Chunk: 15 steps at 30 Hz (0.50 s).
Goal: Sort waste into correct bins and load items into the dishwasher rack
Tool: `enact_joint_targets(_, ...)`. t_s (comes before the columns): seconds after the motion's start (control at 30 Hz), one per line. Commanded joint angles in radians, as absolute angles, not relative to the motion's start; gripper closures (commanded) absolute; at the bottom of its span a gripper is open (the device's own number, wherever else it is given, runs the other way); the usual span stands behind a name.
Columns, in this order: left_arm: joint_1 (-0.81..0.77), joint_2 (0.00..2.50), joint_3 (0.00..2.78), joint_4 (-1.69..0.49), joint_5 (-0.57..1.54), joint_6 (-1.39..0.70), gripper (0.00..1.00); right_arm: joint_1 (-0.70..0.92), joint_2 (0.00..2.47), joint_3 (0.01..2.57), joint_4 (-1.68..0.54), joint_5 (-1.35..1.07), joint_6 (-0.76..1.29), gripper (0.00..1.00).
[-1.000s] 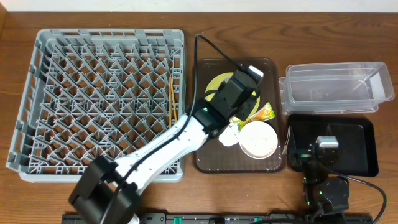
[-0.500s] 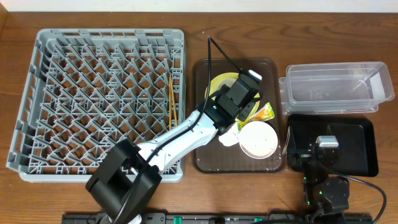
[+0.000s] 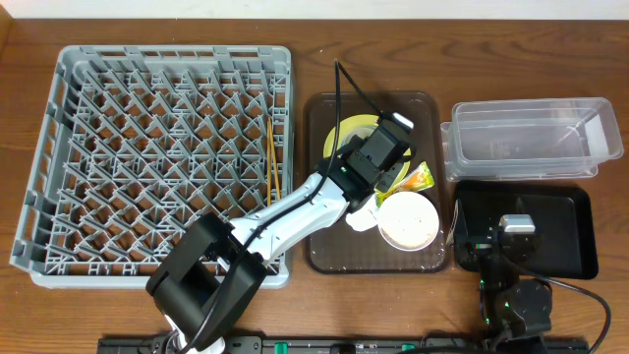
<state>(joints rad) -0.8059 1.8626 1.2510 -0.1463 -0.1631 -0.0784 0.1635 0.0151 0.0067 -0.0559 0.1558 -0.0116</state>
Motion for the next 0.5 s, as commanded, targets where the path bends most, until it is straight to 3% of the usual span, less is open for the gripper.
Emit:
enact_joint_targets(0.0,-0.804,1.869,1.248,-0.129,-0.177,-0.076,0.73,0.157,0.015,0.005,-0.060,0.156,-0.016,0.01)
enact_joint_targets(0.37,-0.804,1.867,1.248,-0.132,-0.173,-0.076,0.72,0.157,0.015,0.005,-0.060,0.156,-0.016,0.01)
enact_joint_targets(0.47,-0.805,1.869,1.247,-0.157,-0.169,-0.076,0.76,0.157,0.015,0.005,-0.060,0.156,-0.016,0.01)
